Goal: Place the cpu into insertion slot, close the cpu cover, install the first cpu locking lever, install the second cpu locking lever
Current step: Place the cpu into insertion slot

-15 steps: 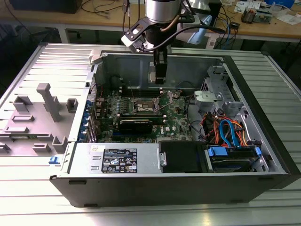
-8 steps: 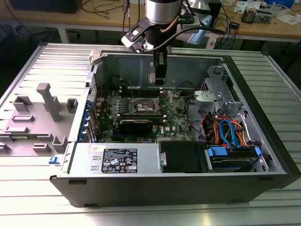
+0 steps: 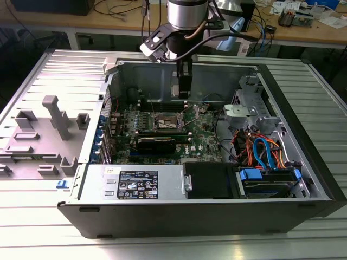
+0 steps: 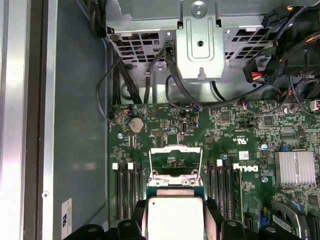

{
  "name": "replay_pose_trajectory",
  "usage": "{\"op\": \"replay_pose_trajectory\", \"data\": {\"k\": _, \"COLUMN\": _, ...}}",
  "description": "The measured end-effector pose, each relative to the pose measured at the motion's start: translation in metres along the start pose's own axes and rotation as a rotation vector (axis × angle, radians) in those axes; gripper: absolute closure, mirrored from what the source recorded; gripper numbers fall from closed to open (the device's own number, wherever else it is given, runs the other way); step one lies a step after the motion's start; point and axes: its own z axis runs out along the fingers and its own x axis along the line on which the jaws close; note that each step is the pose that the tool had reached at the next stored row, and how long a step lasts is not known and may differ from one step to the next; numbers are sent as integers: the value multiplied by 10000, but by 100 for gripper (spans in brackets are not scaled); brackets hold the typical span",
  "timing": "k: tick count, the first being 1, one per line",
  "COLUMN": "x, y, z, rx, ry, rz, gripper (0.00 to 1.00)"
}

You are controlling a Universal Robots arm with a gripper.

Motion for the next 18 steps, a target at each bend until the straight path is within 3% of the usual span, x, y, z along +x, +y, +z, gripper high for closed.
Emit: {"op": "replay_pose_trajectory", "data": {"k": 18, "x": -3, "y": -38, "z": 98, "rx": 134, "ry": -4, "rz": 3, "gripper": 46}}
